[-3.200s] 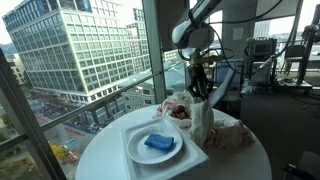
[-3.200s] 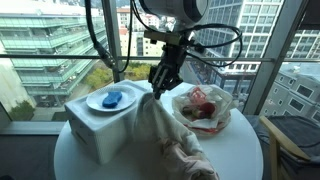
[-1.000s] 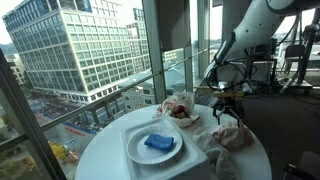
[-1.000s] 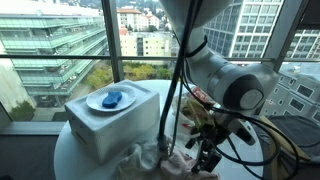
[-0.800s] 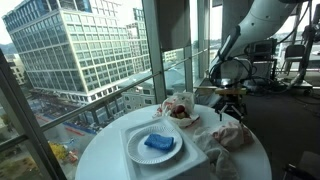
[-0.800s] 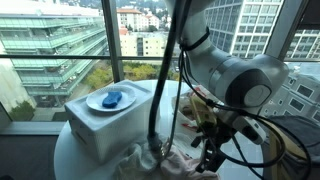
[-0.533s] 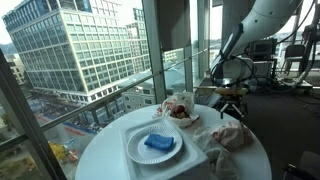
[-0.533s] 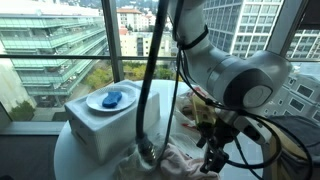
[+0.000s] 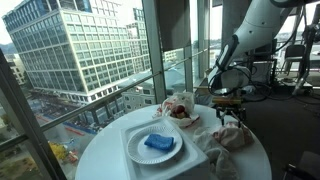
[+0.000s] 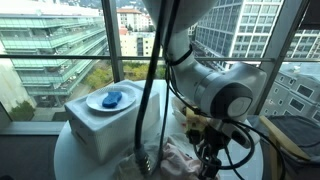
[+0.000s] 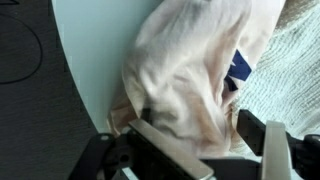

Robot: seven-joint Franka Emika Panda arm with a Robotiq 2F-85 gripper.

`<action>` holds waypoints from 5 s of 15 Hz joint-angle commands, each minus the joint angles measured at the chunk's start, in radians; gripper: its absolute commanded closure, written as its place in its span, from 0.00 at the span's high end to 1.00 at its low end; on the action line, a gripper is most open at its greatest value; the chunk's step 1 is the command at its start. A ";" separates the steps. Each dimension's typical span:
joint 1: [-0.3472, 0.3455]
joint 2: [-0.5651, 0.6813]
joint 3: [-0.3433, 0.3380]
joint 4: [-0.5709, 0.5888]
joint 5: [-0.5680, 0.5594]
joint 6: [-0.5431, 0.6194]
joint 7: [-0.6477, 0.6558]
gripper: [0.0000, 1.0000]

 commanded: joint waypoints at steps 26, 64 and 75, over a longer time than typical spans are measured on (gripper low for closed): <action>0.363 0.238 -0.353 0.372 -0.840 0.155 0.958 0.02; -0.186 -0.217 0.461 -0.175 -0.616 0.391 0.125 1.00; -0.053 -0.222 0.316 -0.104 -0.307 0.006 -0.277 1.00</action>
